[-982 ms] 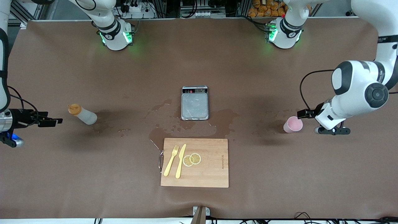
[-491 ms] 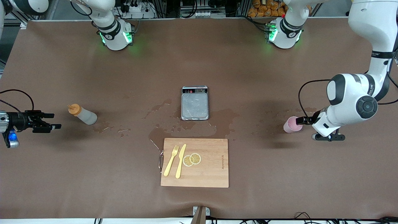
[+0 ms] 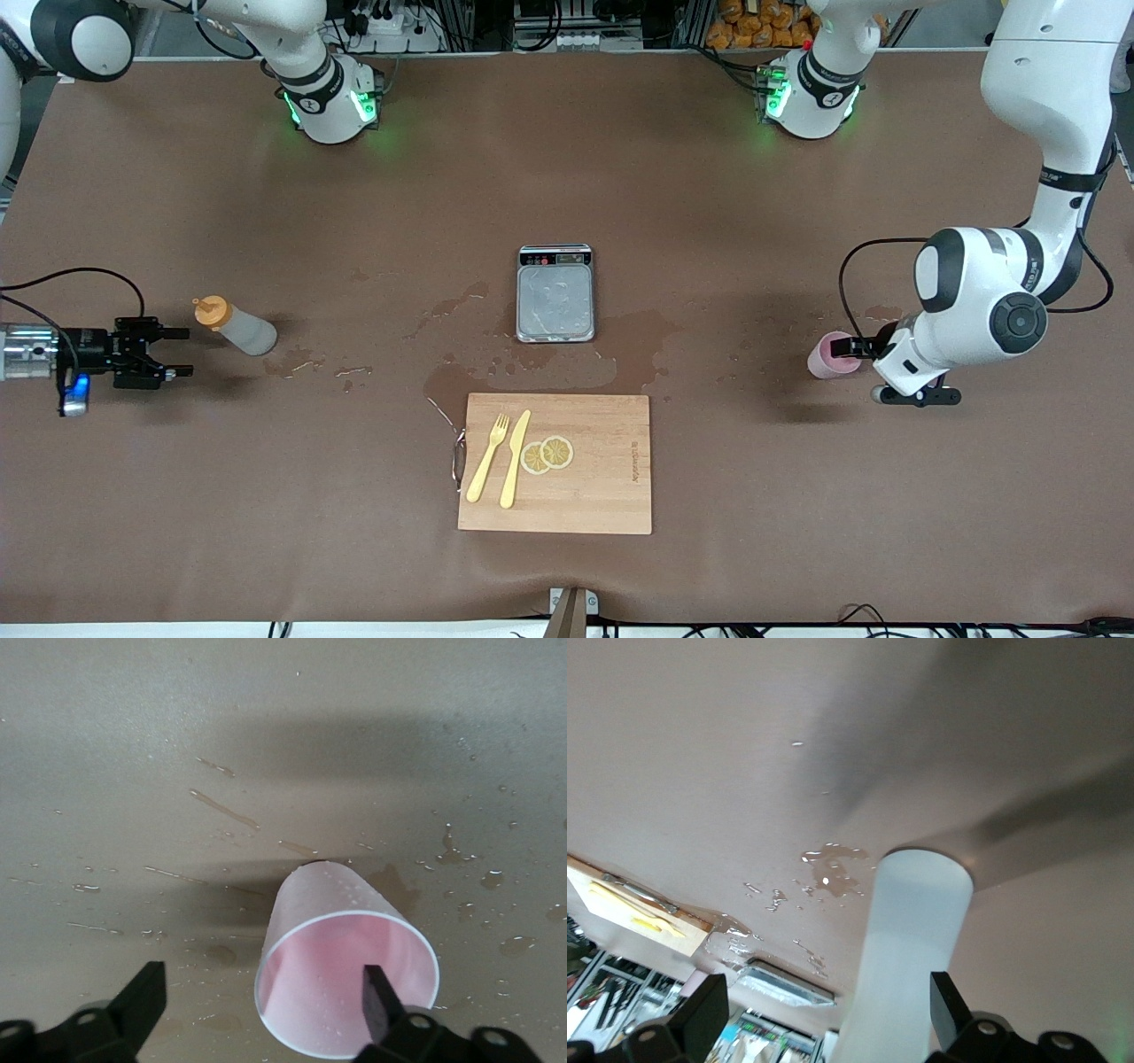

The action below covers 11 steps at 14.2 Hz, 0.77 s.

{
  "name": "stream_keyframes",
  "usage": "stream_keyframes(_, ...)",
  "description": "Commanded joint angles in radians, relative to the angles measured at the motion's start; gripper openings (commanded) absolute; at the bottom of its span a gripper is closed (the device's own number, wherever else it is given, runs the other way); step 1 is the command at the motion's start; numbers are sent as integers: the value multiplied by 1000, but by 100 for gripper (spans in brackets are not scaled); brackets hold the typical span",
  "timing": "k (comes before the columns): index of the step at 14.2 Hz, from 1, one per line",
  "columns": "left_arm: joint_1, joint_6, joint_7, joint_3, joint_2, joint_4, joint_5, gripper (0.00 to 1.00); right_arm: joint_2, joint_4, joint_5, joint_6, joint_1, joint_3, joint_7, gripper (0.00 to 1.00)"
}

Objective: Add sauce to pink cup with both arms
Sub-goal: 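Grasp the cup with the left gripper while the right gripper grasps the bottle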

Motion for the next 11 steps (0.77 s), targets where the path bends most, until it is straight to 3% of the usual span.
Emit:
stream_keyframes(1,-2,24,-3,-5,19,14,21,45,39,23,32,-57,-30,17,94,100)
stream_keyframes(2,-4,24,-3,-5,28,14,21,29,46,25,33,-80,-37,19,119,100)
stream_keyframes(4,-5,24,-1,-4,28,14,22,6,62,23,75,-137,-49,17,186,100)
stream_keyframes(5,-5,24,0,-4,28,14,24,0,74,23,78,-156,-64,17,200,100)
stream_keyframes(11,-1,18,11,-7,7,31,24,0,143,23,110,-176,-78,19,201,100)
